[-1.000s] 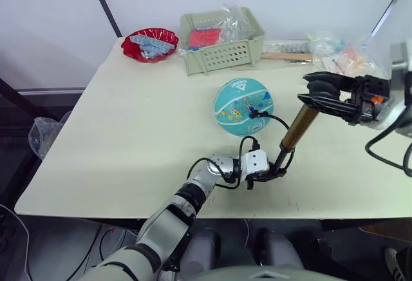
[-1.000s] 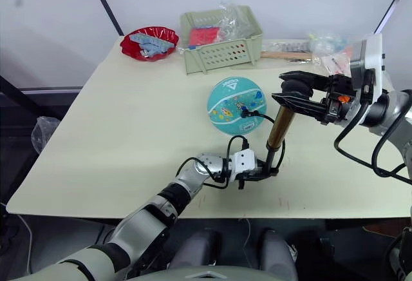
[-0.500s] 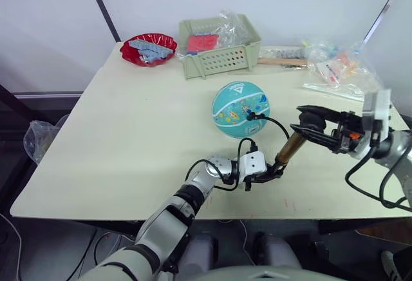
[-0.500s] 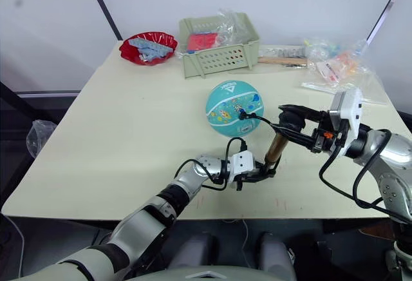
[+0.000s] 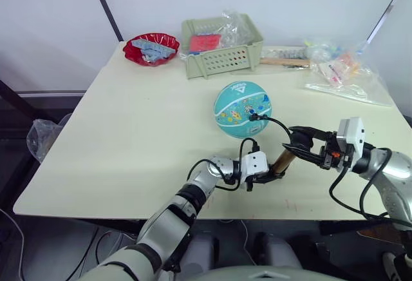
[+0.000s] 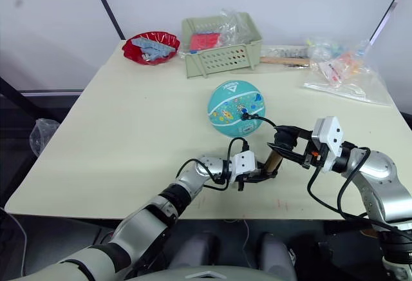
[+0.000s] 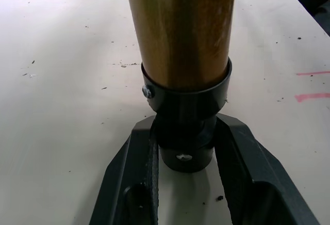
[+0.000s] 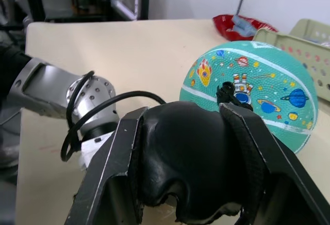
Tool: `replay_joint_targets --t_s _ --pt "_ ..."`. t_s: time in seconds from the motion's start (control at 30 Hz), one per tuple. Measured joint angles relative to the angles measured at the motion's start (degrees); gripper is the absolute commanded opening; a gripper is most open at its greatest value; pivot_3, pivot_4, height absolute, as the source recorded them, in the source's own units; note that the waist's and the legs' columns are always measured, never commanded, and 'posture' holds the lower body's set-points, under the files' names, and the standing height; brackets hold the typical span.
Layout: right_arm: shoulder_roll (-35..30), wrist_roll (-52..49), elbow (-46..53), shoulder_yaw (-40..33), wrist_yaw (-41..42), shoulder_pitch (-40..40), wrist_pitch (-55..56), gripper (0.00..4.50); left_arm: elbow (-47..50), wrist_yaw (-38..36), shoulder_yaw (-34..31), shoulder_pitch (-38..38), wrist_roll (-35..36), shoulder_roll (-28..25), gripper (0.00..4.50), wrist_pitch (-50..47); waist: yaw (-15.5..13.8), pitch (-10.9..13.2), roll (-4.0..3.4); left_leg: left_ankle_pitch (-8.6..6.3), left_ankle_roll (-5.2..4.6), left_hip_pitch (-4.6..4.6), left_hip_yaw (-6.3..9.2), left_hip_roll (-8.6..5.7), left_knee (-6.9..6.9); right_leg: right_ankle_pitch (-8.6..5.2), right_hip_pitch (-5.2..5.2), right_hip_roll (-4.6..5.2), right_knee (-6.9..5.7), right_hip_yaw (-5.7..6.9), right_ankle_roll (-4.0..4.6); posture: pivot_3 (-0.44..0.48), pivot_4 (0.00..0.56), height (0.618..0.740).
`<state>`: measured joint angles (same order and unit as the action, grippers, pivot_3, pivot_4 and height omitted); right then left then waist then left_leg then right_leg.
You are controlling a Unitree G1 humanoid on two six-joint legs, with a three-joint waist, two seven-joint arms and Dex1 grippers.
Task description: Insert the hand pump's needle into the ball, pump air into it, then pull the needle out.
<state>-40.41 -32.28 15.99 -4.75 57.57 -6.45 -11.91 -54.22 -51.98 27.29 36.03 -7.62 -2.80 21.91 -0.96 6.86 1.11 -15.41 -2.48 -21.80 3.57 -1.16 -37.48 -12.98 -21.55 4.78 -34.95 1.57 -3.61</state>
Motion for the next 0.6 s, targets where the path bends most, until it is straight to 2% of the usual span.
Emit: replay_joint_targets --t_s 0.23,0.47,0.6 --pt "-6.2 -7.7 1.9 -3.6 1.4 -7.7 -9.4 1.65 0.0 -0.2 -0.3 0.5 0.1 0.2 1.07 0.0 0.0 0.5 -0.33 0.01 -0.01 -0.15 -0.03 -0.15 -0.06 0.01 -0.03 0.18 0.00 -0.01 -0.04 0.000 0.150 0.740" --pt "-12.9 -17.2 3.8 -9.6 1.5 -15.2 -18.9 1.65 0.0 -0.3 -0.3 0.8 0.1 0.2 1.07 0.1 0.0 0.7 -0.39 0.01 -0.01 -0.21 0.00 -0.17 -0.06 0.02 -0.07 0.22 0.02 0.02 -0.05 0.000 0.150 0.740" --pt "-14.6 -19.9 3.9 -10.7 1.2 -17.9 -22.3 1.65 0.0 -0.3 -0.3 0.8 0.0 0.2 1.07 0.1 0.0 0.7 -0.34 0.01 -0.01 -0.24 0.01 -0.17 -0.06 0.02 -0.10 0.24 0.02 0.03 -0.05 0.000 0.150 0.740"
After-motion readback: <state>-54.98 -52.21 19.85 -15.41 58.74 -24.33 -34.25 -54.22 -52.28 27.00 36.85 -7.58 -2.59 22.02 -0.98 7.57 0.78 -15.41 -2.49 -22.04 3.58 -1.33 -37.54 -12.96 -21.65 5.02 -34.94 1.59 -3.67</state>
